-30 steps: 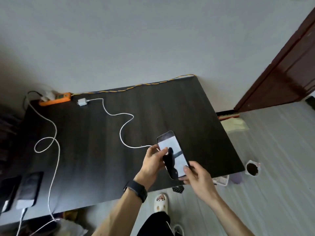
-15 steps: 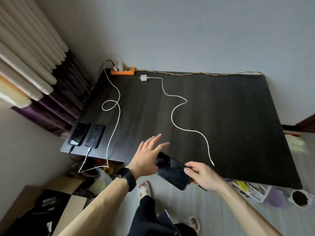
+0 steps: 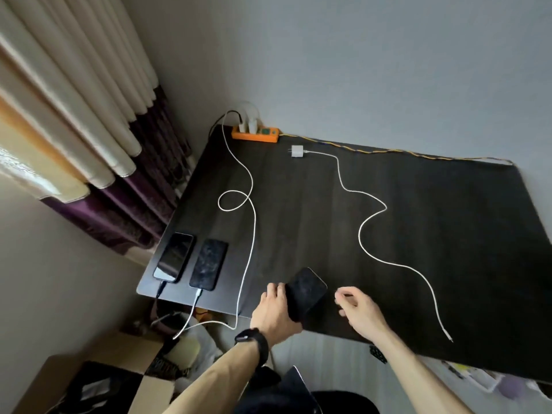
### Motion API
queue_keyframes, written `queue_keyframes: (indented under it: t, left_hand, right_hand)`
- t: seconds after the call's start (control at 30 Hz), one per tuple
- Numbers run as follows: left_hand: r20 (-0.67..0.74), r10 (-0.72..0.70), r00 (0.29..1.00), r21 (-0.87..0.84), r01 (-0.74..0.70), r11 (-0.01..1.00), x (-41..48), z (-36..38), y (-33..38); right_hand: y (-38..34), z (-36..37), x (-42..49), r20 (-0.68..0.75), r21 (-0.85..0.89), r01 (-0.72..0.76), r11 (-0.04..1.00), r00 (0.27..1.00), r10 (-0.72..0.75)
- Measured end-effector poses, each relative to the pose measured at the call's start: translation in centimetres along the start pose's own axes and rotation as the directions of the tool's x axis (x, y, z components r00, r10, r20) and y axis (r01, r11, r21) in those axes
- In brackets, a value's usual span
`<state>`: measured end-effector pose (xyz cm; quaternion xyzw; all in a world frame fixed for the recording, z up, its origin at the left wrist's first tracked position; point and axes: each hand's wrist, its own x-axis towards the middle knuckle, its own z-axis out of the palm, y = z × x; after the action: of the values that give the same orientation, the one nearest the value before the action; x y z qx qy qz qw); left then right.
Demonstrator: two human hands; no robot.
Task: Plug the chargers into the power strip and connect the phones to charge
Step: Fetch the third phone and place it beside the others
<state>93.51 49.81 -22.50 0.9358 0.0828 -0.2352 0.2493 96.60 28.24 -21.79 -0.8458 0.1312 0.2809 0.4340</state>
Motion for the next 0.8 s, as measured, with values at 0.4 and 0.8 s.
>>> queue_keyframes:
  t: [0.4,0.8]
  left_hand:
    - [-0.085,-0.394,0.915,-0.134,0.381,0.915,8.8,-2.8,-7.1]
    - [-0.074,-0.403,0.912,0.134,0.410,0.902,7.5,-2.3,-7.8]
  right_hand:
    - [0.3,6.4,1.5,0.063,-0.250,-0.205,0.946,0.972,0.227]
    - [0.1,10.1,2.4,-0.015,-0.615,-0.090,0.784,0.995,0.103]
